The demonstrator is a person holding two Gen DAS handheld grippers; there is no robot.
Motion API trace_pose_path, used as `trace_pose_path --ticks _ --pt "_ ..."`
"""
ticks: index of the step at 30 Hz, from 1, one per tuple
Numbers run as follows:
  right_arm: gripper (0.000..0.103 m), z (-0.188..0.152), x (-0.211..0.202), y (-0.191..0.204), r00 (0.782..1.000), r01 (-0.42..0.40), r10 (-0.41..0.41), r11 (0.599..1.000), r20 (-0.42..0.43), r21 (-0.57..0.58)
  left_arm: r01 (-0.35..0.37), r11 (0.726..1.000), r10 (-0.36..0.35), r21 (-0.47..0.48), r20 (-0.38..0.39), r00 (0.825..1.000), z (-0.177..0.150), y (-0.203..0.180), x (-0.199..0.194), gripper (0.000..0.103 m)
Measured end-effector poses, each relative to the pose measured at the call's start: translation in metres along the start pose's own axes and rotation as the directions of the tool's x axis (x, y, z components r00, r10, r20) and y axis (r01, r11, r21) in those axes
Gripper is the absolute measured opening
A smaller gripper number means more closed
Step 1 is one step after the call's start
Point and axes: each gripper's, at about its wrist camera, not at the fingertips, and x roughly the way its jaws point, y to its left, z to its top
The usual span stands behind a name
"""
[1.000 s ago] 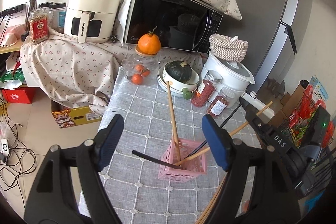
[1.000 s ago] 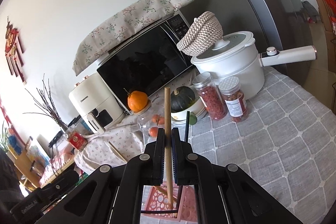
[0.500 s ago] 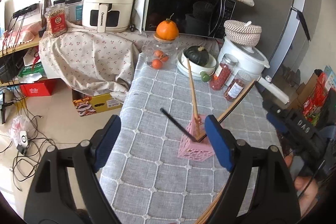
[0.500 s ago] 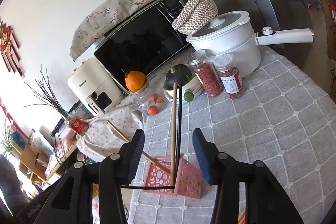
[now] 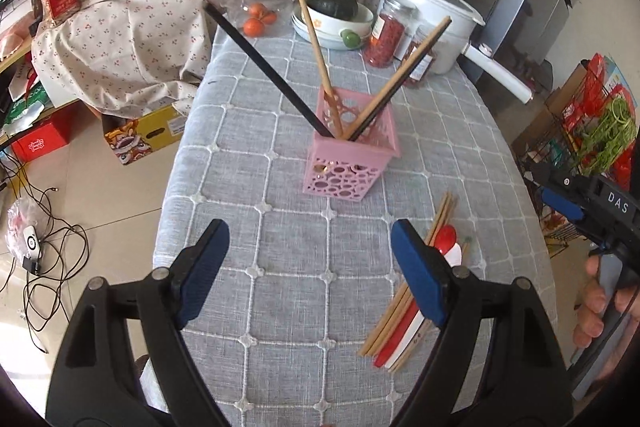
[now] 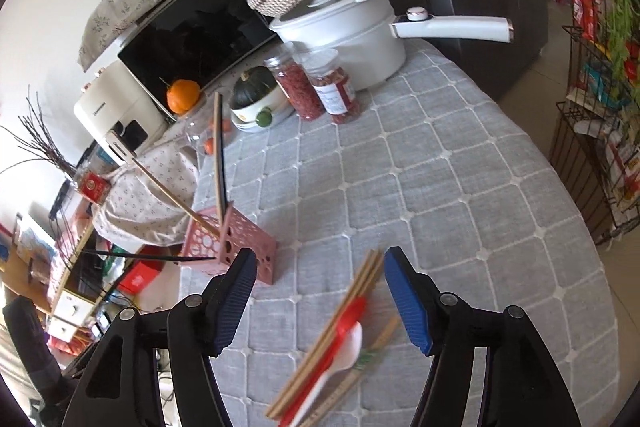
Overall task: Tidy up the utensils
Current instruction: 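Move the left tool to the red spoon and close on it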
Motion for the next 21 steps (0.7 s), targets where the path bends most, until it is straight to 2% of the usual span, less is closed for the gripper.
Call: trace_pose_path --ticks 3,7,11,14,16,18,21 --pt "0.069 -0.009 0.009 -0.016 0.997 0.056 -0.055 0.998 -0.061 0.003 0.017 1.000 -0.016 0.012 -0.042 0.999 -0.005 -0.005 0.012 0.083" --pt "0.070 -0.022 0.031 -0.030 0.976 0.130 -0.132 0.991 -0.173 -0.020 0.033 0.999 -0.029 0.035 -0.114 0.993 -0.013 -0.016 0.033 0.083" --pt "0.070 -0.033 0.050 -0.040 0.951 0.158 -0.159 0.987 -0.264 -0.022 0.079 0.995 -0.065 0.066 -0.199 0.978 -0.021 -0.034 0.055 0.083" --pt "0.070 -0.037 0.057 -0.046 0.941 0.167 -0.163 0.986 -0.297 -0.013 0.120 0.989 -0.097 0.084 -0.241 0.966 -0.024 -0.049 0.068 0.083" --pt "0.070 -0.038 0.059 -0.049 0.937 0.174 -0.172 0.985 -0.304 -0.019 0.154 0.985 -0.129 0.080 -0.254 0.958 -0.024 -0.056 0.073 0.077" --pt "0.070 -0.040 0.059 -0.050 0.935 0.179 -0.177 0.984 -0.309 -0.021 0.201 0.978 -0.178 0.061 -0.267 0.947 -0.023 -0.061 0.078 0.062" --pt "0.070 -0.040 0.059 -0.054 0.931 0.184 -0.179 0.983 -0.317 -0.016 0.281 0.959 -0.260 0.036 -0.282 0.923 -0.022 -0.070 0.083 0.046"
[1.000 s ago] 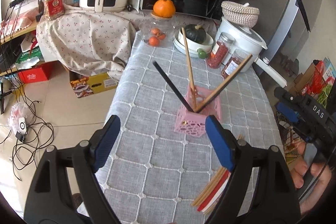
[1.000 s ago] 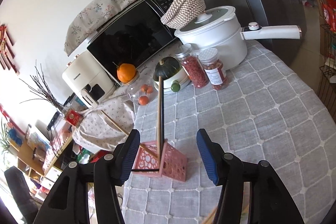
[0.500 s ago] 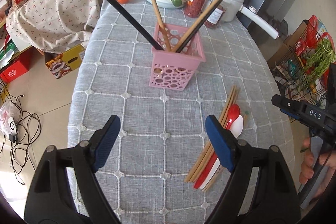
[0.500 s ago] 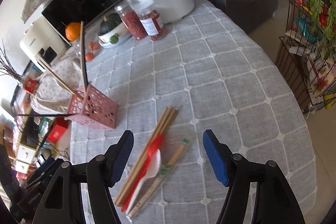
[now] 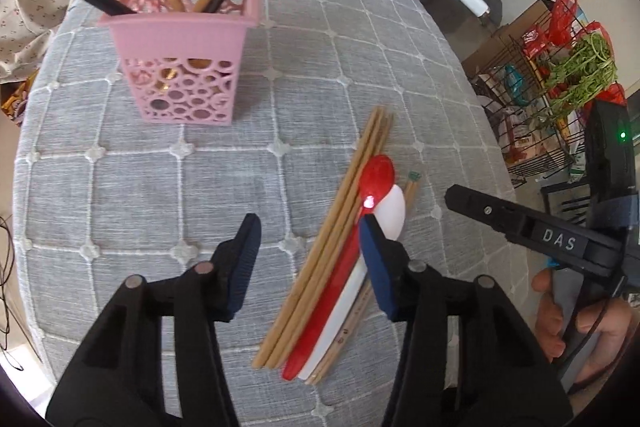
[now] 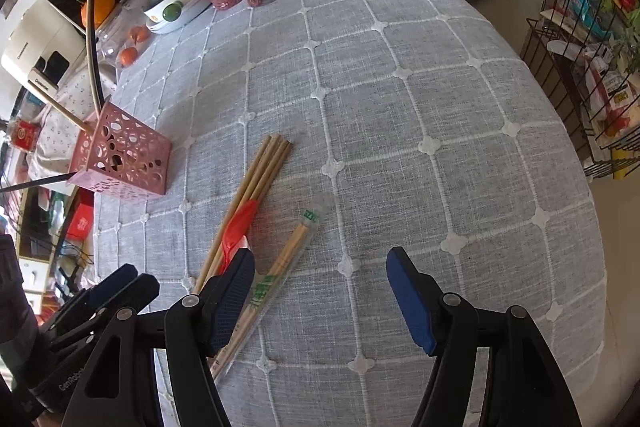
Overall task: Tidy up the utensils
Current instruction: 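Move the left tool to the red spoon and close on it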
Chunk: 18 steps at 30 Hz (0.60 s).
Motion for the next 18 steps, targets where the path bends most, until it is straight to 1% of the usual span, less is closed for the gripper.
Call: trace_pose_path --ticks 2,6,10,14,17,18 --pt "0.070 -0.001 0.001 -0.003 1.000 0.004 -0.004 1.000 -0.004 0.002 0.035 0.999 -0.035 0.014 -0.005 0.999 0.003 -0.009 0.005 0.043" --pt "0.070 -0.001 0.002 -0.010 1.000 0.007 -0.007 1.000 -0.009 0.016 0.065 0.997 -0.064 0.050 -0.020 0.998 0.011 -0.027 0.018 0.036" --pt "0.070 -0.002 0.003 -0.015 1.000 0.002 -0.001 1.000 -0.013 0.022 0.051 0.996 -0.046 0.068 -0.064 0.997 0.021 -0.034 0.033 0.035" --pt "0.070 -0.003 0.004 -0.021 1.000 0.014 -0.014 1.000 -0.021 0.013 0.059 0.997 -0.053 0.057 -0.088 0.995 0.028 -0.036 0.044 0.035" --pt "0.070 -0.005 0.007 -0.025 0.999 0.021 -0.021 1.000 -0.031 0.012 0.041 0.996 -0.032 0.079 -0.102 0.994 0.030 -0.041 0.052 0.035" --pt "0.070 -0.004 0.007 -0.027 0.999 0.022 -0.022 1.000 -0.033 0.014 0.027 0.996 -0.018 0.082 -0.108 0.994 0.030 -0.041 0.054 0.031"
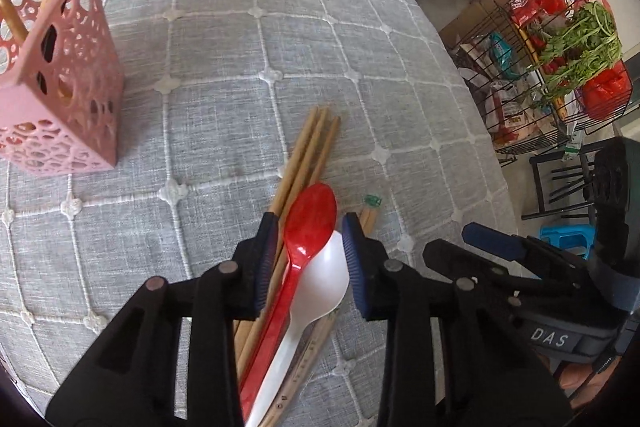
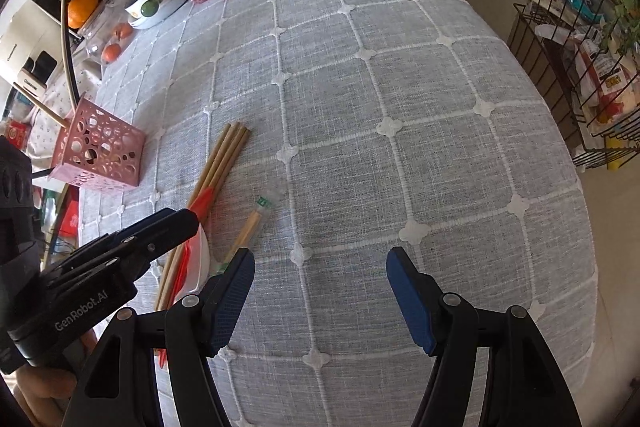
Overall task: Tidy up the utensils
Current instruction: 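Move the left tool to the red spoon and close on it, then lift the red spoon with the left tool while the right tool grasps the white spoon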
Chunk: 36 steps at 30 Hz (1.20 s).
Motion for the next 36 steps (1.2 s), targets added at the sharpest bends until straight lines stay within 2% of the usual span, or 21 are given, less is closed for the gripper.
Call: trace_pose_path --ticks 3,9,12,15,21,26,28,33,36 --pt "0.070 0.001 0.000 -0.004 1.000 -0.004 0.004 1.000 0.001 0.015 -0.008 1.000 0.008 -0.022 -0.007 1.000 0.001 0.002 0.003 0.015" --pt "0.070 0.002 0.000 0.000 1.000 -0.010 0.010 1.000 0.001 0.004 -0.016 0.999 0.017 -0.028 0.026 1.000 -0.001 0.005 -0.008 0.005" --pt "0.070 0.002 0.000 0.005 1.000 -0.014 0.014 1.000 0.000 -0.005 -0.033 0.999 0.034 -0.022 0.062 0.997 -0.005 0.008 -0.022 0.003" --pt "0.070 0.002 -0.001 0.009 0.999 -0.032 0.032 0.999 0.000 -0.003 -0.017 0.999 0.021 -0.033 0.103 0.994 -0.007 0.012 -0.036 0.002" --pt "0.068 0.000 0.002 0.021 0.994 -0.104 0.104 0.995 -0.021 -0.004 -0.015 0.999 0.021 -0.036 0.187 0.982 -0.012 0.018 -0.069 0.002" --pt "0.052 -0.003 0.011 0.035 0.984 -0.162 0.161 0.987 -0.071 -0.013 -0.030 0.999 0.037 -0.032 0.234 0.972 -0.018 0.025 -0.090 0.002" --pt "0.043 -0.005 0.015 0.038 0.977 -0.192 0.191 0.981 -0.093 -0.001 -0.036 0.999 0.042 -0.032 0.246 0.968 -0.021 0.028 -0.095 0.002" --pt "0.033 -0.005 0.017 0.055 0.972 -0.219 0.215 0.975 -0.097 -0.035 -0.049 0.999 0.053 -0.022 0.257 0.965 -0.027 0.033 -0.106 0.002" --pt "0.032 -0.002 0.020 0.068 0.967 -0.245 0.239 0.967 -0.091 -0.068 -0.055 0.998 0.059 -0.022 0.261 0.963 -0.030 0.036 -0.110 0.002"
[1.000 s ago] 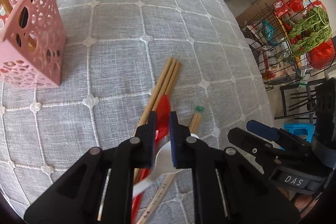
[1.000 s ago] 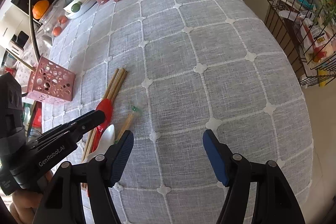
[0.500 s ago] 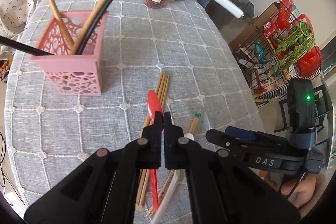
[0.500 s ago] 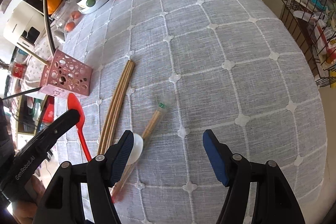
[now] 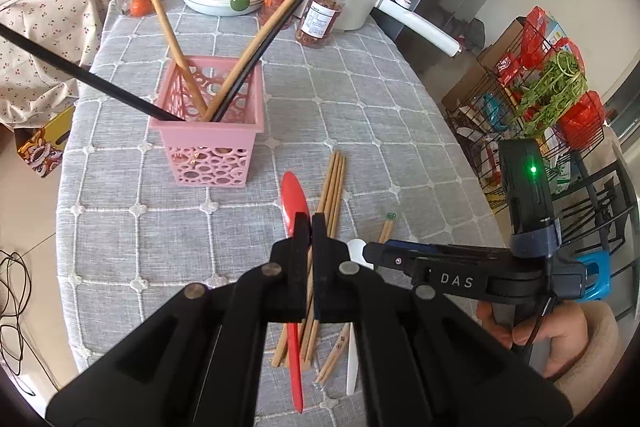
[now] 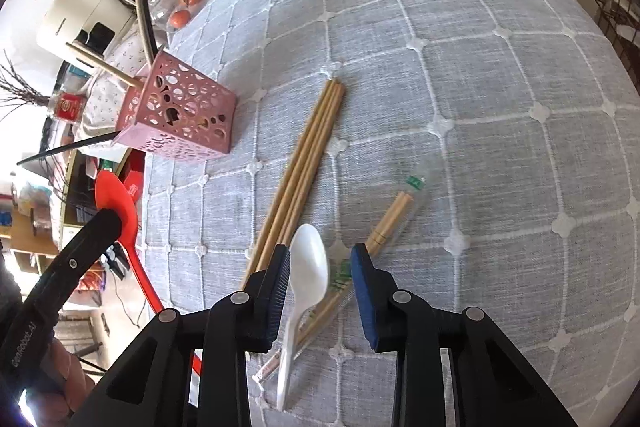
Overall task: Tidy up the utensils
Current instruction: 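Lift the red spoon with the left tool while the right tool grasps the white spoon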
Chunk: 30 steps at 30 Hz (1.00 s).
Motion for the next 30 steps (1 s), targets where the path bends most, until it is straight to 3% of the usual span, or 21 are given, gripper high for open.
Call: trace_pose_path --ticks 6,8,10,14,18,21,23,27,30 --pt "0.030 0.004 0.020 0.008 0.998 0.046 -0.047 0.998 -0.034 -0.037 -0.004 1.000 0.004 -0.007 0.015 1.000 -0.002 0.010 -0.010 0.002" --pt "0.024 0.003 0.028 0.008 0.997 0.058 -0.061 0.997 -0.054 -0.046 -0.005 1.000 0.005 -0.013 0.020 1.000 -0.002 0.014 -0.013 0.002" --pt "0.010 0.004 0.029 0.009 0.997 0.065 -0.067 0.996 -0.042 -0.065 -0.010 1.000 0.010 -0.020 0.036 0.999 -0.002 0.016 -0.018 0.002" --pt "0.004 0.003 0.034 0.005 0.998 -0.009 0.006 0.999 -0.059 -0.039 -0.006 0.999 0.010 -0.035 0.109 0.994 0.002 0.020 -0.034 0.002" --pt "0.004 0.007 0.020 0.009 0.999 -0.041 0.041 0.998 0.008 -0.038 -0.003 0.999 0.012 -0.040 0.226 0.974 0.009 0.020 -0.057 0.002" --pt "0.004 0.011 0.000 0.013 0.994 -0.068 0.072 0.997 0.087 -0.046 -0.026 0.999 0.034 -0.027 0.361 0.932 0.014 0.017 -0.076 0.002" --pt "0.004 0.013 -0.015 0.015 0.986 -0.076 0.083 0.996 0.144 -0.054 -0.041 0.999 0.047 -0.025 0.456 0.889 0.019 0.016 -0.088 0.002" --pt "0.004 0.014 -0.044 0.020 0.963 -0.049 0.066 0.996 0.260 -0.070 -0.067 0.998 0.057 -0.008 0.638 0.768 0.029 0.009 -0.103 0.002" --pt "0.004 0.017 -0.060 0.022 0.943 -0.041 0.062 0.997 0.326 -0.071 -0.130 0.990 0.123 -0.046 0.716 0.687 0.043 0.006 -0.100 0.002"
